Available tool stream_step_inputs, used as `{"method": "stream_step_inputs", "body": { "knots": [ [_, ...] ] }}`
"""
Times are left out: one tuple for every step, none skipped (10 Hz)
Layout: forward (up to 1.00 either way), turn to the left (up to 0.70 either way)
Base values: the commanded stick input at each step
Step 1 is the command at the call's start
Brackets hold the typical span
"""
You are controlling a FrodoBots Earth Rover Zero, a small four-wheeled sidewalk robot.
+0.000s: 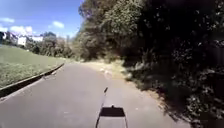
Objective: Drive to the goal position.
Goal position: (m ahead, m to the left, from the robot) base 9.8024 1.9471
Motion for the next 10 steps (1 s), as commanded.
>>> {"method": "stream_step_inputs", "body": {
  "knots": [
    [1.0,0.0],
    [1.0,0.0],
    [1.0,0.0],
    [1.0,0.31],
    [1.0,0.37],
    [1.0,0.38],
    [1.0,0.33],
    [1.0,0.0],
    [1.0,0.0],
    [1.0,0.0]
  ]
}}
